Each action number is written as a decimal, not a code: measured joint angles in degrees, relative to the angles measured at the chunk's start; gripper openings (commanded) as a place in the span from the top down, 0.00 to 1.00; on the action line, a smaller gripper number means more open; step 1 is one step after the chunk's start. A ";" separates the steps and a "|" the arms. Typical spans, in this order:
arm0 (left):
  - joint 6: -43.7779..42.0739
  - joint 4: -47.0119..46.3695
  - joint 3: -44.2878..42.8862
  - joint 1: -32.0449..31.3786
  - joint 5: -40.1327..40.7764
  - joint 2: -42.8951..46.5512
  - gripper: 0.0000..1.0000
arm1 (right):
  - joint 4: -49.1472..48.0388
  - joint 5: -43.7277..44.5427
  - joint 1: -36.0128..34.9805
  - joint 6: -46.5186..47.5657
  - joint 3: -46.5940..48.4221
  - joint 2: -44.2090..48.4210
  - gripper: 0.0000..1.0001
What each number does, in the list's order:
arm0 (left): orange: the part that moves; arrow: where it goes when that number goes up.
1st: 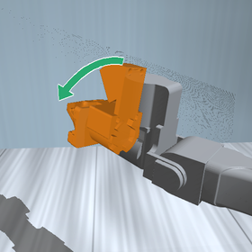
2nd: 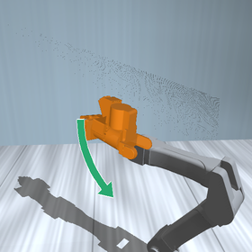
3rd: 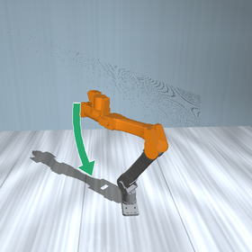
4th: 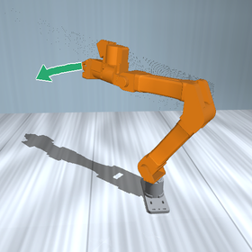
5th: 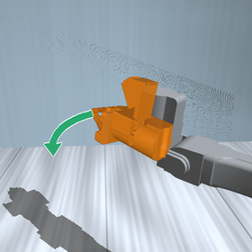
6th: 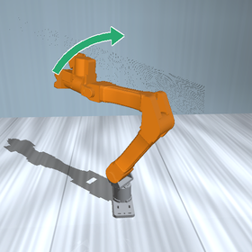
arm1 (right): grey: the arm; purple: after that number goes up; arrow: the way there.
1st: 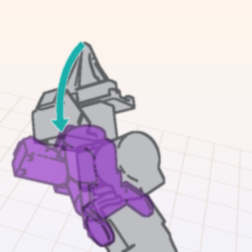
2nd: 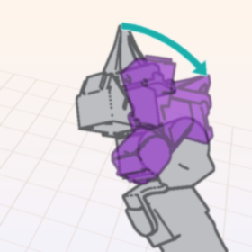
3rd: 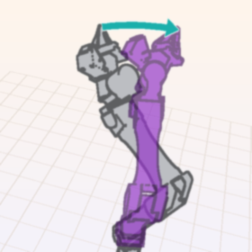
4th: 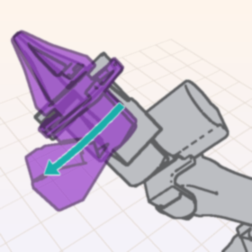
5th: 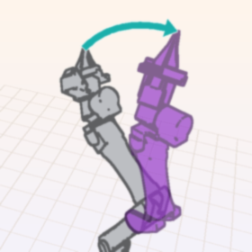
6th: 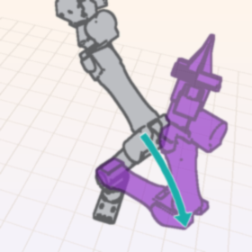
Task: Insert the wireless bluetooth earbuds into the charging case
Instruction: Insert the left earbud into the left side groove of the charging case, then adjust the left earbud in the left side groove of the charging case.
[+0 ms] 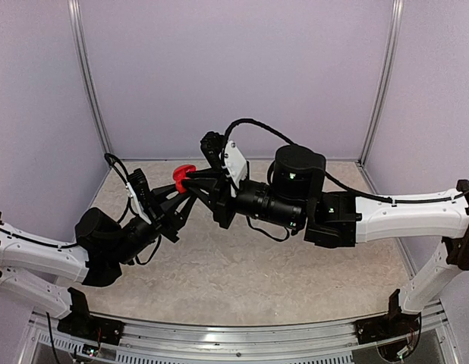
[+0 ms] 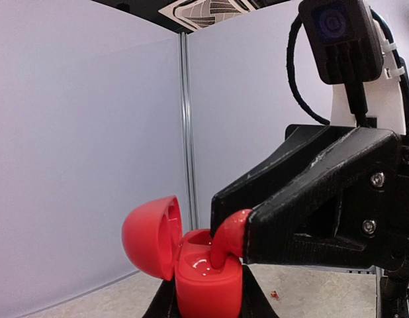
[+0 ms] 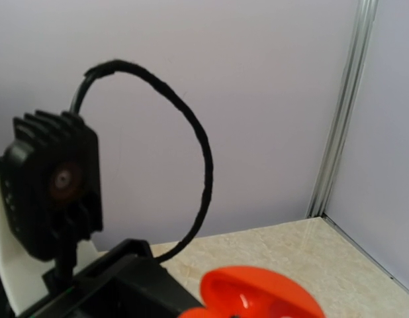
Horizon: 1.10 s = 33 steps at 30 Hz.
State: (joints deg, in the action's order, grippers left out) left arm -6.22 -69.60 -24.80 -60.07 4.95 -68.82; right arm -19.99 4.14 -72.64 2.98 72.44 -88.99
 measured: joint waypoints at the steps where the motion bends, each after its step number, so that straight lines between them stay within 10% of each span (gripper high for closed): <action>1: 0.02 0.00 0.00 0.00 0.00 0.00 0.97 | 0.02 0.15 0.00 -0.04 -0.07 0.00 0.91; 17: 1.05 -0.13 0.00 0.96 -1.97 0.35 0.97 | 3.15 -1.97 0.00 0.96 -0.22 1.57 0.43; 24: 2.47 2.93 0.00 2.36 -10.19 2.84 0.96 | 9.73 -5.18 0.02 5.86 -1.46 10.38 0.02; 33: 5.07 10.97 -0.52 3.08 -21.40 5.14 0.96 | 23.39 -7.74 2.91 8.48 2.62 16.74 0.00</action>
State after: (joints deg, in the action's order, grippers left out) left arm -1.15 -58.63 -25.32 -56.99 -16.45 -63.68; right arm 3.40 -3.60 -69.73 11.46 75.07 -72.25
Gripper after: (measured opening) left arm 0.206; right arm 0.995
